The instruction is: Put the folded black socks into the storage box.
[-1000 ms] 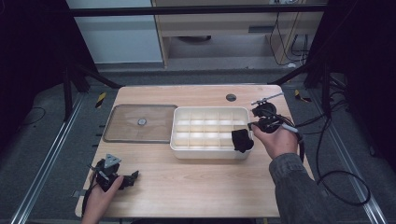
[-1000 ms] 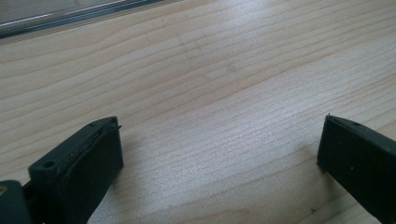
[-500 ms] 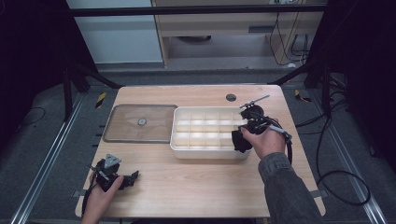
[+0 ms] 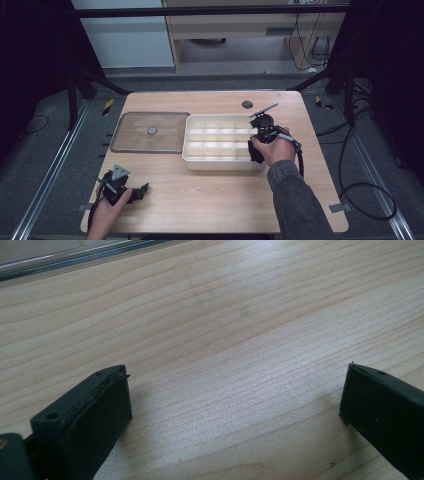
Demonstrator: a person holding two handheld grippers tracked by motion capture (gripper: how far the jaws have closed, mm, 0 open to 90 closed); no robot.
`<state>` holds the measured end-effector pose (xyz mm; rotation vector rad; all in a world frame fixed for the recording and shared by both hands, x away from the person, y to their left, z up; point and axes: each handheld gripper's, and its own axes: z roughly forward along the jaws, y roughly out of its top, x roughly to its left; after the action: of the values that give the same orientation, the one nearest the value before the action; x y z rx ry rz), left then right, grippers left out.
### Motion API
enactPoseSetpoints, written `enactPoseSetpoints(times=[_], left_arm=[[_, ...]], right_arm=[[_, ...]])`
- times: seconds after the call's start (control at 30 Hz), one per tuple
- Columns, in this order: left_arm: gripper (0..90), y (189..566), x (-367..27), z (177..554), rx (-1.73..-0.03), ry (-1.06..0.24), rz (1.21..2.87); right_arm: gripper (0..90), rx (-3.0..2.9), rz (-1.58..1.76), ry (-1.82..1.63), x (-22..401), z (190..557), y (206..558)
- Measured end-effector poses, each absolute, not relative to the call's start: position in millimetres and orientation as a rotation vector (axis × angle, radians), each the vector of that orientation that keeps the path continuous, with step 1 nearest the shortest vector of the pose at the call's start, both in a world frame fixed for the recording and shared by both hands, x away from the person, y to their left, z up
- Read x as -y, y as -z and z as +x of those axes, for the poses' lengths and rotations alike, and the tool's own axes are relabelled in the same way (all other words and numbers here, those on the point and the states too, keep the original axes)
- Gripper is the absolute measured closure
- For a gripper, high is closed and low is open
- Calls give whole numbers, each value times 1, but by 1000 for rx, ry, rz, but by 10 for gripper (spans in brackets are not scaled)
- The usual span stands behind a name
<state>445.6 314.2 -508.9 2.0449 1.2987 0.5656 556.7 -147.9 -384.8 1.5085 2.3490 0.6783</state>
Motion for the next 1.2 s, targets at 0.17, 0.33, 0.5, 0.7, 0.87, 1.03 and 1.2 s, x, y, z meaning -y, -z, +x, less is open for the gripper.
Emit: enactPoseSetpoints(times=[0.17,0.33,0.5,0.7,0.87,1.03,1.2], left_arm=[[0,509,-314,446,-1298,-566,2045],[0,509,-314,446,-1294,-564,2048],[0,509,-314,445,-1292,-562,2048],[0,509,-314,445,-1291,-561,2050],[0,509,-314,445,-1290,-560,2056],[0,509,-314,445,-1290,-560,2057],[0,509,-313,445,-1290,-560,2054]], right_arm=[[900,-2341,1516,-646,151,562,389],[900,-2337,1522,-601,156,565,398],[900,-2341,1520,-585,157,563,405],[900,-2341,1522,-599,159,559,409],[900,-2337,1520,-620,161,556,411],[900,-2339,1504,-634,162,552,414],[900,-2351,1496,-622,161,548,417]])
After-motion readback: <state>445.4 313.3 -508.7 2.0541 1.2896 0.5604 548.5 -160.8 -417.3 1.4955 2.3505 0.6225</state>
